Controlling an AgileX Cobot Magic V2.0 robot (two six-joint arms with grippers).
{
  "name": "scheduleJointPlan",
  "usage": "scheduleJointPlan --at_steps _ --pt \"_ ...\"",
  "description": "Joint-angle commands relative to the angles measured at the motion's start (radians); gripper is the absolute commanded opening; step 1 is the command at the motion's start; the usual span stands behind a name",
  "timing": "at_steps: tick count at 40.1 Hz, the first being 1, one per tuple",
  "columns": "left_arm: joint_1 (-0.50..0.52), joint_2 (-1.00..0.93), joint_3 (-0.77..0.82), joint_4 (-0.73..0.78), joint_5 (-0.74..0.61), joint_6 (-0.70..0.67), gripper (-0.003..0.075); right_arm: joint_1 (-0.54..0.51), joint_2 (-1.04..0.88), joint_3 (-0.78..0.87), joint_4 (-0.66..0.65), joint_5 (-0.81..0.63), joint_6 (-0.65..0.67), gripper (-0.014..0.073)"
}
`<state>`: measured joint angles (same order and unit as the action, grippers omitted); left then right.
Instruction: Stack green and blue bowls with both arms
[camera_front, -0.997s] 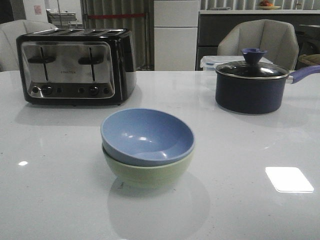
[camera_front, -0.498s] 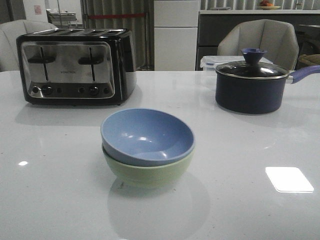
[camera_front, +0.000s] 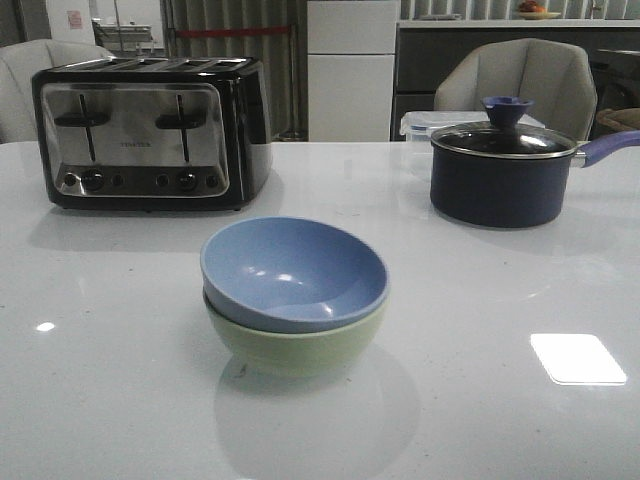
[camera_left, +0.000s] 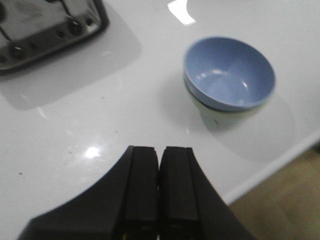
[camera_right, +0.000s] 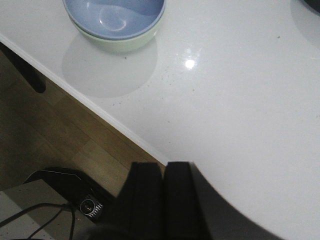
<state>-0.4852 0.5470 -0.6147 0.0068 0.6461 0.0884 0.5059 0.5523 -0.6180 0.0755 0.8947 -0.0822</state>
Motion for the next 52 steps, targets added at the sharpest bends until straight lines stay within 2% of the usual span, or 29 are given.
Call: scheduleJointPlan --at_steps 1,10,18,26,52 --pt "0.106 -0.111 0.086 0.021 -0.232 -0.007 0.0098 -0.004 0.001 -0.027 -0.006 -0.059 0.002 0.0023" --pt "0.33 -0.388 0.41 0.023 -0.524 -0.007 0.0098 -0.004 0.001 -0.027 -0.006 -0.059 0.002 0.0023" --pt "0.421 -0.539 0.572 -0.016 -0.667 -0.009 0.0098 -0.004 0.001 -0.027 -0.006 -0.059 0.002 0.0023" --pt "0.464 -0.572 0.626 -0.086 -0.692 -0.009 0.0098 -0.004 0.001 -0.027 -0.006 -0.058 0.002 0.0023" --pt "0.464 -0.57 0.626 -0.086 -0.69 -0.009 0.0098 -0.004 0.001 -0.027 -0.006 -0.058 0.002 0.0023"
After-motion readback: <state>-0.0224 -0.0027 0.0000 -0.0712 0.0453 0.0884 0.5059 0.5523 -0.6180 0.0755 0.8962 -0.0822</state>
